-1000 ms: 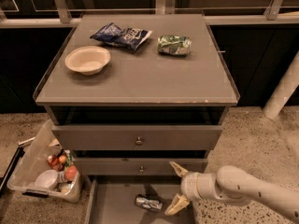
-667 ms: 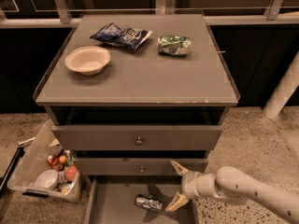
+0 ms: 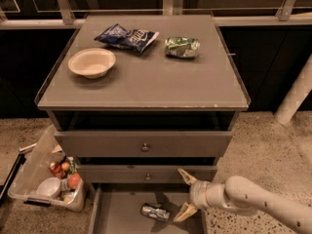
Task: Pick redbull can from bottom drawer and place on counter
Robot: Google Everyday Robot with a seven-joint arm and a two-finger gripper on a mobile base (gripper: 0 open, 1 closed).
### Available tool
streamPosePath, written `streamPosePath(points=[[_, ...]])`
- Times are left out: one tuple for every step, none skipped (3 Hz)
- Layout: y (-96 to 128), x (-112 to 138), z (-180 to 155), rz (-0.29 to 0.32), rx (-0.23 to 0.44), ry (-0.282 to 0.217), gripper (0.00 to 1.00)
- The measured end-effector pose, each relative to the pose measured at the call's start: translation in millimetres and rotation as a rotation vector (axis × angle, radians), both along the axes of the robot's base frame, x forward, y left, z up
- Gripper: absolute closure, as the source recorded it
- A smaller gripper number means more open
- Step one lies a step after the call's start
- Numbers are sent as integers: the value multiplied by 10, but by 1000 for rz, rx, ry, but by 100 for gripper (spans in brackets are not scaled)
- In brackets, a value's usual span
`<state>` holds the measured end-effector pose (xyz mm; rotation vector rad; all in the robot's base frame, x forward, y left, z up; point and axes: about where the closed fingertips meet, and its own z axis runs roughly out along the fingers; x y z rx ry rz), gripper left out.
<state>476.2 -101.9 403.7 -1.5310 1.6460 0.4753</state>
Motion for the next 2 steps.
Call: streamPosePath(points=[[-3,-169,6,18,5,-10,0],[-58,-676,-22,59,13,-41,0]])
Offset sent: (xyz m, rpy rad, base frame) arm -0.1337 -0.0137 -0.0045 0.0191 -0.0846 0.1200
